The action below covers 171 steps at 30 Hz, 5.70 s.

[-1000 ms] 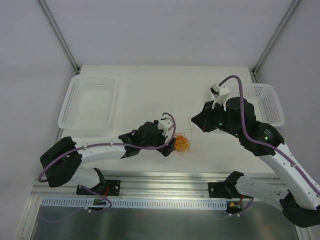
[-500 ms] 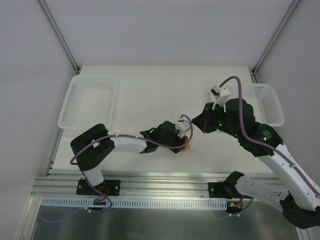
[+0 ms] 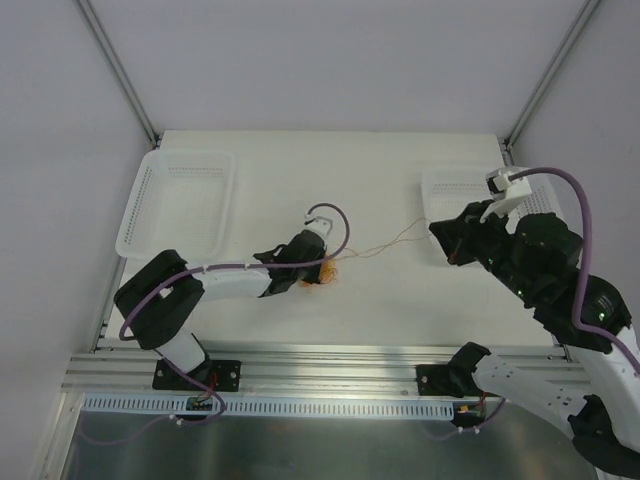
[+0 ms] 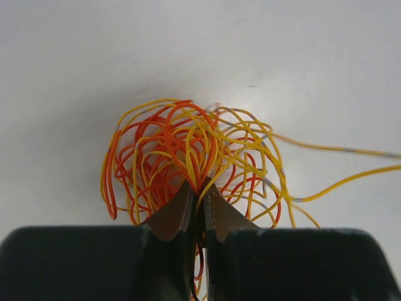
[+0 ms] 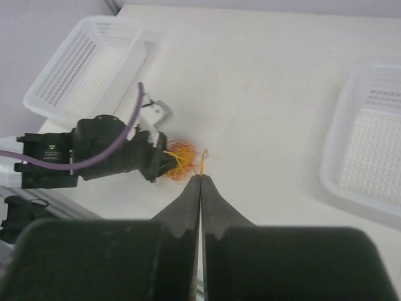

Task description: Untangle the cables

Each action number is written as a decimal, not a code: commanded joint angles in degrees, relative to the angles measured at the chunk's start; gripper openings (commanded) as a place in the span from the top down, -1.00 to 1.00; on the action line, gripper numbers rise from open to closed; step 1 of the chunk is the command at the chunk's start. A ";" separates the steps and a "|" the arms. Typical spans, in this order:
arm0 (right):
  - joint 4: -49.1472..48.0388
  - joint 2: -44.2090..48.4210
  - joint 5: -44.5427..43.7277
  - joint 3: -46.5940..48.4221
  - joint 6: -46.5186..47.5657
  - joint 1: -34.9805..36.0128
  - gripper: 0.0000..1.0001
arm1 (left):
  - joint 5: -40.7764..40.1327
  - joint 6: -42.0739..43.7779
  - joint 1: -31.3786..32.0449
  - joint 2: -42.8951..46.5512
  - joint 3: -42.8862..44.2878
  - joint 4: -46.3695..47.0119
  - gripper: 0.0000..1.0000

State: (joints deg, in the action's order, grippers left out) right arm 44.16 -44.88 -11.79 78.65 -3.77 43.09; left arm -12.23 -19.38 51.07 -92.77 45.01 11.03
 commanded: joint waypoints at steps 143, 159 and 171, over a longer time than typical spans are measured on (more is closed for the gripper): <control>-50.51 -47.06 30.51 -14.23 -13.63 5.16 0.99 | 11.53 -17.79 -23.12 17.02 -8.19 -22.81 -0.47; -21.76 -22.37 29.19 -5.28 -5.55 2.80 0.99 | 10.65 -22.02 -23.21 6.81 -6.96 -21.75 0.65; -3.83 -10.58 27.88 8.70 1.39 -10.03 0.99 | 9.51 -22.46 -23.30 6.11 -7.31 -21.84 1.00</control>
State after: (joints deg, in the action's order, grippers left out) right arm 34.13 -58.00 16.93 83.48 -5.52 35.83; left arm -0.27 -41.45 28.38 -84.16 39.31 -7.27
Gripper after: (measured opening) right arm 0.017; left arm 0.054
